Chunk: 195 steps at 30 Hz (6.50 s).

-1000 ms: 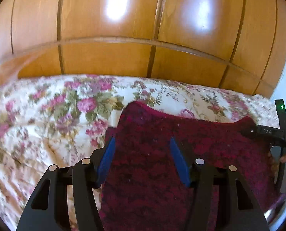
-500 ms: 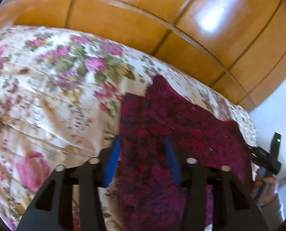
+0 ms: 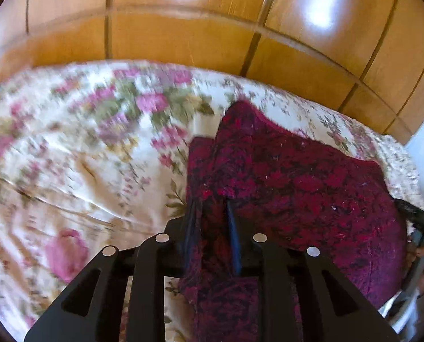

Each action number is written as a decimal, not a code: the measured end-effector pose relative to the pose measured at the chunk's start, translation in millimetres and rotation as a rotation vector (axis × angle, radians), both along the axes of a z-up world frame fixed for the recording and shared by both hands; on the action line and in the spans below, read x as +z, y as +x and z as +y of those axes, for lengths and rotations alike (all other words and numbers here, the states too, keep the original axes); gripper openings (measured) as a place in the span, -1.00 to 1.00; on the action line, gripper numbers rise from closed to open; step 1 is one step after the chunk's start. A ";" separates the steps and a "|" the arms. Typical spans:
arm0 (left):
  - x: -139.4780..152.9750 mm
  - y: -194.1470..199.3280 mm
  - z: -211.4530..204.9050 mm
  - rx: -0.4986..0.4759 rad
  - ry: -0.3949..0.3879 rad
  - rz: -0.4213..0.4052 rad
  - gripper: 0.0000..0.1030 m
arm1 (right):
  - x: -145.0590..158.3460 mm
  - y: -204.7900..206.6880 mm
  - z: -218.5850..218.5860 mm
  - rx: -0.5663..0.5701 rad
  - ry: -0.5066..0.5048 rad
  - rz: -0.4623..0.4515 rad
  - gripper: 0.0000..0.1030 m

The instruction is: Fold small clothes

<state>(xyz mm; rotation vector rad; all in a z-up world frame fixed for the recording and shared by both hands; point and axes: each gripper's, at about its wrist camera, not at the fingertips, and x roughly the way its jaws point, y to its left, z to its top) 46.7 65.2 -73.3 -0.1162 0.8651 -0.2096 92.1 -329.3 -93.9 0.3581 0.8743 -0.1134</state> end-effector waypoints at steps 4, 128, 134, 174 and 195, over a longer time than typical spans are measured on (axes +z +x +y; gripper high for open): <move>20.1 -13.0 -5.6 0.027 0.067 -0.060 -0.61 | 5.4 -5.4 -1.5 -0.004 0.036 -0.019 -0.28; 50.1 19.5 47.2 -0.306 -0.274 0.061 -0.71 | 99.3 -74.2 225.7 0.723 -0.060 -0.286 0.21; 7.9 30.5 59.4 -0.185 -0.180 0.109 -0.66 | 60.1 -45.2 271.8 0.706 -0.152 -0.235 0.24; 34.1 -16.8 53.1 -0.014 -0.012 -0.023 -0.37 | 71.3 53.2 263.4 0.481 -0.120 -0.210 0.89; 10.3 -13.6 61.2 0.011 0.069 -0.039 0.19 | 24.6 19.8 191.9 0.476 0.403 -0.044 0.96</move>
